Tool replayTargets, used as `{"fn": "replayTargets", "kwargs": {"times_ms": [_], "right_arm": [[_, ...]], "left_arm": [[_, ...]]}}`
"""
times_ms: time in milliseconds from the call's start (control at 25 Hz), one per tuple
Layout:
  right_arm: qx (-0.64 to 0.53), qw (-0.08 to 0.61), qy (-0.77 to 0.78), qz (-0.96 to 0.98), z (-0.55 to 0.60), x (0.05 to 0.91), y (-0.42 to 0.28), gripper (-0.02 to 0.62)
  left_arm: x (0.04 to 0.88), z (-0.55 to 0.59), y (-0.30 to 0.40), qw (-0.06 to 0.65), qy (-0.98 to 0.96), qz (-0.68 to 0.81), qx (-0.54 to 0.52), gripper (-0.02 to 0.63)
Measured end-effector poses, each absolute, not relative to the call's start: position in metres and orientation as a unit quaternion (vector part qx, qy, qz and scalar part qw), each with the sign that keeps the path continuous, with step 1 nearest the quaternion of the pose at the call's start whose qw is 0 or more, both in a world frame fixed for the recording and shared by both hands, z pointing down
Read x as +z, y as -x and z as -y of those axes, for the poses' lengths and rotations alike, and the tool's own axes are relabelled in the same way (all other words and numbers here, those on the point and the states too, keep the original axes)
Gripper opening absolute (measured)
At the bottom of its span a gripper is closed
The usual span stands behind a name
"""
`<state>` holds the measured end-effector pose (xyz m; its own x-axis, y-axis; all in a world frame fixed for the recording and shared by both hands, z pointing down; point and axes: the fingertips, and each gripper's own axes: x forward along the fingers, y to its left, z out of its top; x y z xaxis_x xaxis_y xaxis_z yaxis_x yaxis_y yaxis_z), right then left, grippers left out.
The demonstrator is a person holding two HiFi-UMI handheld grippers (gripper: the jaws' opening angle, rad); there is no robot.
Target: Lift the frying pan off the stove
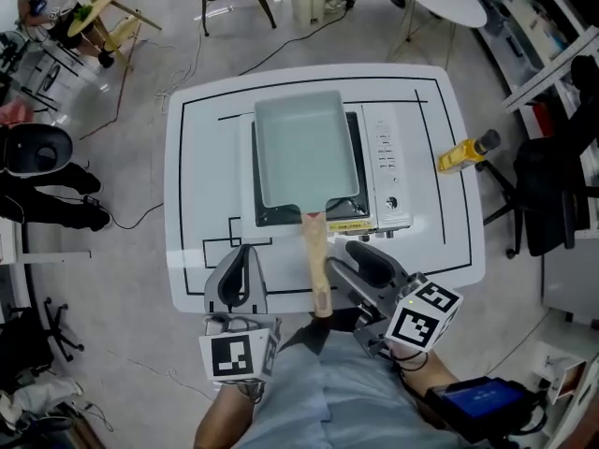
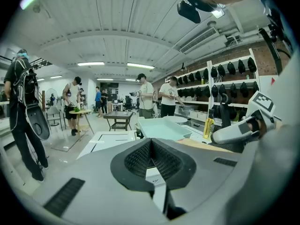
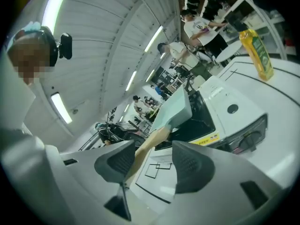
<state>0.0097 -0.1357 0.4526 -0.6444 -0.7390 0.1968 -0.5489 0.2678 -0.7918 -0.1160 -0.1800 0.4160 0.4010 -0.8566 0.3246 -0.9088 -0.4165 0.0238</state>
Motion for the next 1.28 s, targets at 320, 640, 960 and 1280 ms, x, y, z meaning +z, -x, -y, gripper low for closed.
{"fn": "replayTargets", "kwargs": {"times_ms": [320,640,960,1280], "right_arm": [[-0.508,0.108,0.352,-0.779,0.151,0.456,0.005,0.236],[-0.554,0.093,0.309,-0.768,0.172,0.466,0.021,0.239],[-0.597,0.092,0.263,-0.752,0.188,0.473,0.043,0.242],[-0.618,0.084,0.218,-0.751,0.197,0.475,0.068,0.241]], "left_arm": [[0.416,0.206,0.115,0.109,-0.830,0.532,0.127,0.018],[0.421,0.231,0.126,0.122,-0.819,0.547,0.121,0.018],[0.429,0.244,0.144,0.136,-0.805,0.565,0.122,0.018],[0.436,0.251,0.167,0.147,-0.786,0.588,0.121,0.018]]}}
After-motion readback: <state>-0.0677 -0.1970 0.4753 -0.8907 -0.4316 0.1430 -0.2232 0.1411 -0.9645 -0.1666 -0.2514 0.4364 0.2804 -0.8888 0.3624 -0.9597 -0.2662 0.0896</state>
